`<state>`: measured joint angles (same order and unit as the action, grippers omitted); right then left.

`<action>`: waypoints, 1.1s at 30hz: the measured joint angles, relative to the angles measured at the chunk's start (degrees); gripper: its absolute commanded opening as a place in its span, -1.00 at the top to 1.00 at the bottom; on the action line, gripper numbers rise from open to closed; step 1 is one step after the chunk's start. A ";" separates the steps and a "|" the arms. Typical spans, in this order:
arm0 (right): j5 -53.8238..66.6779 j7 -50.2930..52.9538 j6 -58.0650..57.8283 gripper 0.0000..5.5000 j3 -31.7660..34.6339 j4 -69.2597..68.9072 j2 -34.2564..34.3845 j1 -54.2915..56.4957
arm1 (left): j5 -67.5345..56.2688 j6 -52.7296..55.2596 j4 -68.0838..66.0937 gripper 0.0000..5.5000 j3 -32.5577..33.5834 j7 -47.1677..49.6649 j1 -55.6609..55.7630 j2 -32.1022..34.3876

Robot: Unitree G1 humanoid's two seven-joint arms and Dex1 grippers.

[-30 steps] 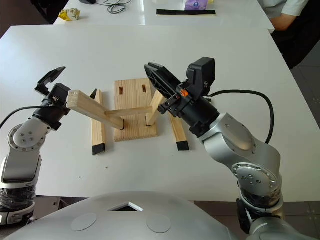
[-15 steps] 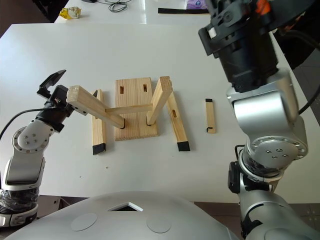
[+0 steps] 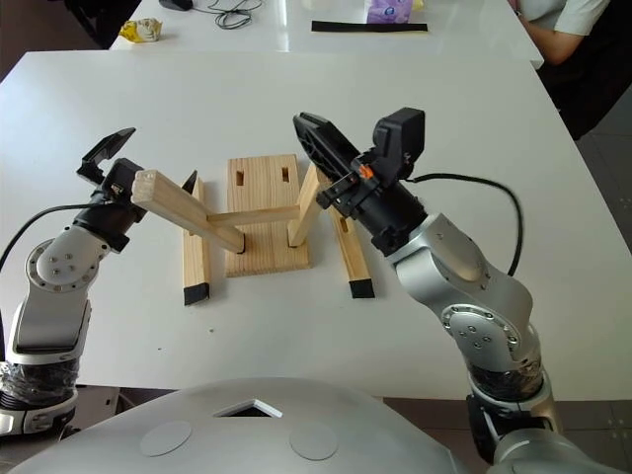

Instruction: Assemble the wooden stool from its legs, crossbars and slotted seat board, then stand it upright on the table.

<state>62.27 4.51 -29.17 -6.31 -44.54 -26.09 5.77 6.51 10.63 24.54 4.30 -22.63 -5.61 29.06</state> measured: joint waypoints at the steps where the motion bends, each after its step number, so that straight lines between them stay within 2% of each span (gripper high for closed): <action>1: 1.77 0.98 -0.03 0.85 1.31 0.22 0.61 0.64 | 0.00 0.00 0.00 -0.96 -0.02 0.03 0.00 -0.03; 6: 15.92 6.76 5.82 0.85 16.83 2.40 1.43 8.69 | 0.15 0.01 0.16 -0.96 -0.08 0.45 -1.35 -0.39; 8: 16.44 7.36 6.49 0.85 22.08 6.17 -0.04 8.18 | 0.22 -0.02 0.20 -0.96 -0.08 0.45 -2.75 -0.34; 10: 12.38 6.97 4.58 0.85 22.98 10.98 -2.72 4.63 | 0.87 -0.12 0.20 -0.96 -0.09 0.41 -4.56 -0.13; 13: 2.77 5.72 0.87 0.85 18.21 14.92 -4.51 -1.46 | 1.42 -0.51 -0.03 -0.96 -0.24 0.08 -6.06 0.40; 15: -4.06 3.91 -1.32 0.85 11.74 15.28 -4.39 -5.97 | 1.46 -0.90 -0.26 -0.96 -0.64 0.03 -6.75 0.52; 18: -9.75 1.80 -2.05 0.85 6.28 14.37 -2.85 -8.66 | 1.46 -1.70 -0.46 -0.96 -1.57 0.05 -7.28 0.33; 26: -15.25 -3.48 -3.20 0.85 -1.11 13.41 3.53 -9.19 | 1.43 -4.43 -6.03 -0.96 -1.65 0.55 -8.56 -0.08; 33: -22.12 -8.41 -3.67 0.85 -4.69 23.19 7.43 -8.95 | -0.29 -3.06 -8.99 -0.96 -1.25 1.31 -8.32 -2.14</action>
<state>40.15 -3.90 -32.83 -11.00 -21.35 -18.66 -3.18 6.22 7.57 15.55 3.05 -21.33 -13.93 26.92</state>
